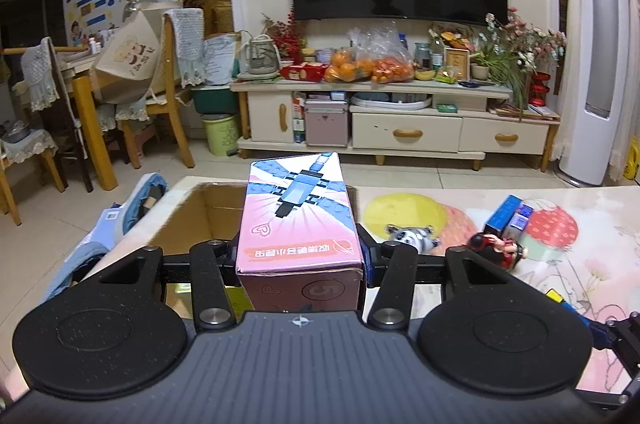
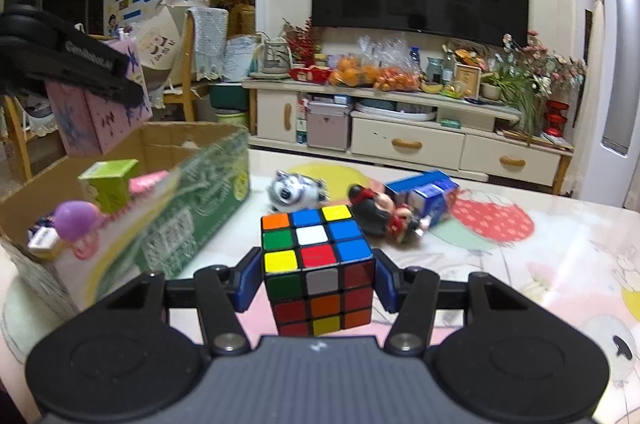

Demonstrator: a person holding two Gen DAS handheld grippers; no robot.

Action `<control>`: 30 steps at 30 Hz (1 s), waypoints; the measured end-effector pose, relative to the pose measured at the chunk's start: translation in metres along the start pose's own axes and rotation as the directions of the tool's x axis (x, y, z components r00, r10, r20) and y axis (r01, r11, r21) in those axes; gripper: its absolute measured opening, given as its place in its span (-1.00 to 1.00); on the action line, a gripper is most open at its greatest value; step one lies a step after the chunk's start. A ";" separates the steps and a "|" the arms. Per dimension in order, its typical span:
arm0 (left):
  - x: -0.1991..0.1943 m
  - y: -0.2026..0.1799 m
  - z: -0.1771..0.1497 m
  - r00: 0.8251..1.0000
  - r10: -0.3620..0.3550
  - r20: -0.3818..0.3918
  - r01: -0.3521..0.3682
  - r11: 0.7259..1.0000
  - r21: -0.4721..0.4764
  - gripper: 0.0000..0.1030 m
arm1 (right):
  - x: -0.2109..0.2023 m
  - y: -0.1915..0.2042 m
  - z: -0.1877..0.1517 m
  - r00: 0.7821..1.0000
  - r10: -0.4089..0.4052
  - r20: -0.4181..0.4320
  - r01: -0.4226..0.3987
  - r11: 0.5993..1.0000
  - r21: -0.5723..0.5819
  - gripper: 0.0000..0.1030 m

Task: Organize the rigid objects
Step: 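Carry the pink box with the left gripper while right carries the Rubik's cube toward the cardboard box, then lower the Rubik's cube into the cardboard box with the right gripper while left lowers the pink box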

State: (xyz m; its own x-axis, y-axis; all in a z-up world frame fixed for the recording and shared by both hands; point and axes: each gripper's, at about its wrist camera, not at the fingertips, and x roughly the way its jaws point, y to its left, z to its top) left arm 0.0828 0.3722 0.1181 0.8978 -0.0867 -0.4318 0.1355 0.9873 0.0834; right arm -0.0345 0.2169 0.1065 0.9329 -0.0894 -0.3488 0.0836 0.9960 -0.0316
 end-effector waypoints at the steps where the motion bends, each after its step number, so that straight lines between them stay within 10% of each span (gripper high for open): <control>1: -0.001 -0.001 0.000 1.000 0.006 0.001 -0.006 1.000 -0.005 0.18 | -0.001 0.004 0.002 1.000 0.004 0.005 -0.004 1.000 -0.006 0.09; 30: -0.003 0.000 0.001 0.988 0.095 -0.121 -0.111 0.984 -0.139 0.19 | 0.074 0.087 0.080 0.975 0.218 0.035 -0.211 0.966 -0.153 0.09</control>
State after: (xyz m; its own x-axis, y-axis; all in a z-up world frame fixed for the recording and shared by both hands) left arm 0.0802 0.3724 0.1204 0.8490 0.0239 -0.5279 -0.0251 0.9997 0.0050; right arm 0.0701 0.2975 0.1528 0.9402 0.1301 -0.3147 -0.1691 0.9805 -0.1000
